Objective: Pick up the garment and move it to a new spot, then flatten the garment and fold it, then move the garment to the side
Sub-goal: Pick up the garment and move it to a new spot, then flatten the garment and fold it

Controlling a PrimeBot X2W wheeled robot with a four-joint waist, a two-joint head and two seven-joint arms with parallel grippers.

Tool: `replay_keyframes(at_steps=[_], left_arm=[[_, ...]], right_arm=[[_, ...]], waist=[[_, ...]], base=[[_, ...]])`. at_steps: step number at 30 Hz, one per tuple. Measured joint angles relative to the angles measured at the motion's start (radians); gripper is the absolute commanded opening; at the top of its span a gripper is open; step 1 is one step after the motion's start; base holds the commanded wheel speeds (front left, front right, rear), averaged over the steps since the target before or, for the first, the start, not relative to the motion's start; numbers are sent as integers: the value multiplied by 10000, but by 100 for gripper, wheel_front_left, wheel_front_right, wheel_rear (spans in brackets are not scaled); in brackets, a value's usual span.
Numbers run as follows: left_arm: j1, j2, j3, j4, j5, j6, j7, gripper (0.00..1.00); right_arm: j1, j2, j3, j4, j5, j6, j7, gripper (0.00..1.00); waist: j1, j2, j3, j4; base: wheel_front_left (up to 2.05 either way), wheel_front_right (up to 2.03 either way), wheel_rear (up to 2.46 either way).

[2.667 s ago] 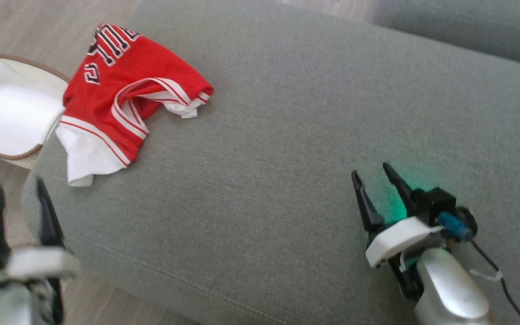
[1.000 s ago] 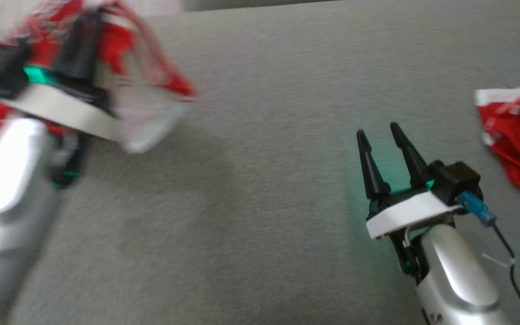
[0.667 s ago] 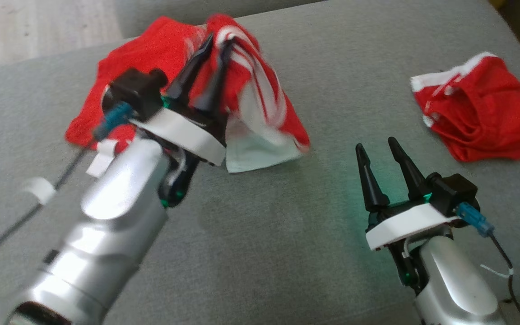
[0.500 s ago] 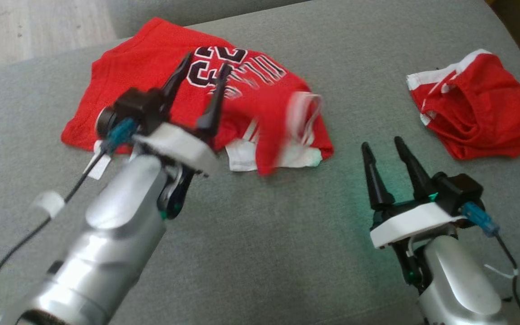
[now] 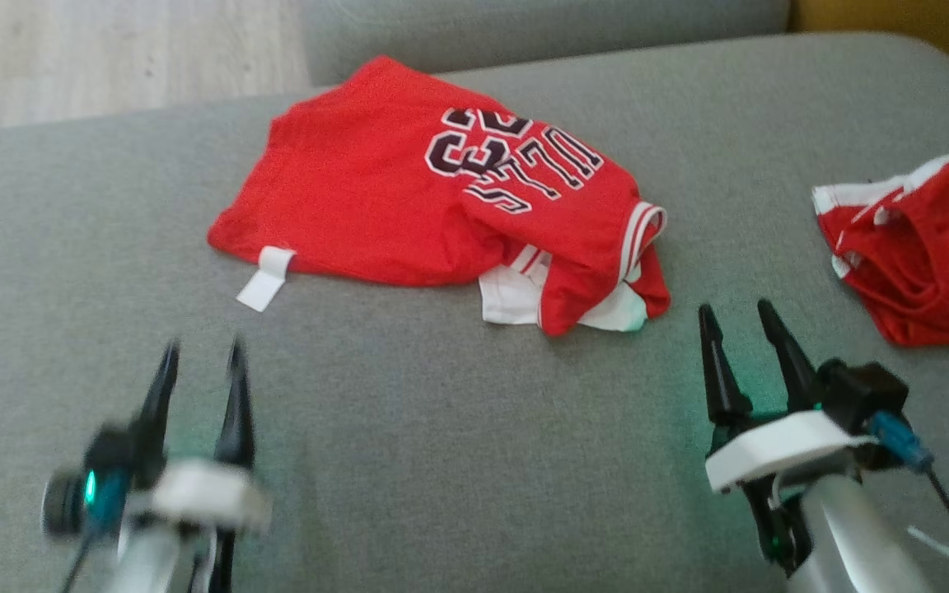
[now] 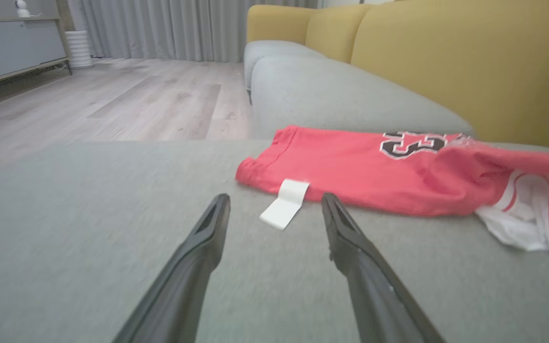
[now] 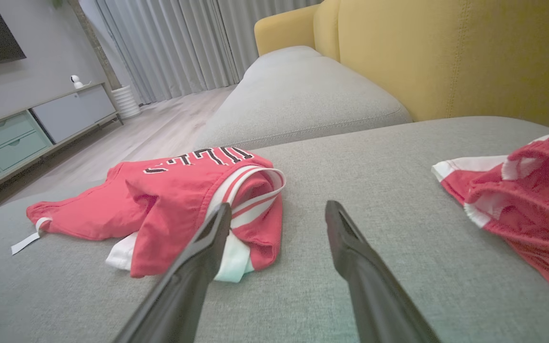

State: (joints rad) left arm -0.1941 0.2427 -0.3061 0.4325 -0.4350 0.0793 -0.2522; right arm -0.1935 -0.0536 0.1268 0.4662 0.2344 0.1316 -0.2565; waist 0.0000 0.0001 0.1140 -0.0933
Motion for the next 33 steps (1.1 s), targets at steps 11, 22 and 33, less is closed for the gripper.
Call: replay_keyframes(at_steps=[11,22,33], left_arm=[[3074,-1101,1641,-796,1634,-541,2,100],[2871,-1670,2123,-731,2583,-1369,2,100],[2318,-1885,1758,-370,2922,-1770,2,100]], right_arm=[[984,17,2,520,-84,0,0,100],[763,23,1225,811,755,0,2,100],[-944,17,1672,2171,2088,0,6,100]], waist=[[-2,0,-805,501],[0,0,-540,1018],[2,0,114,2055]], base=[[0,0,0],[0,0,0],[0,0,0]])
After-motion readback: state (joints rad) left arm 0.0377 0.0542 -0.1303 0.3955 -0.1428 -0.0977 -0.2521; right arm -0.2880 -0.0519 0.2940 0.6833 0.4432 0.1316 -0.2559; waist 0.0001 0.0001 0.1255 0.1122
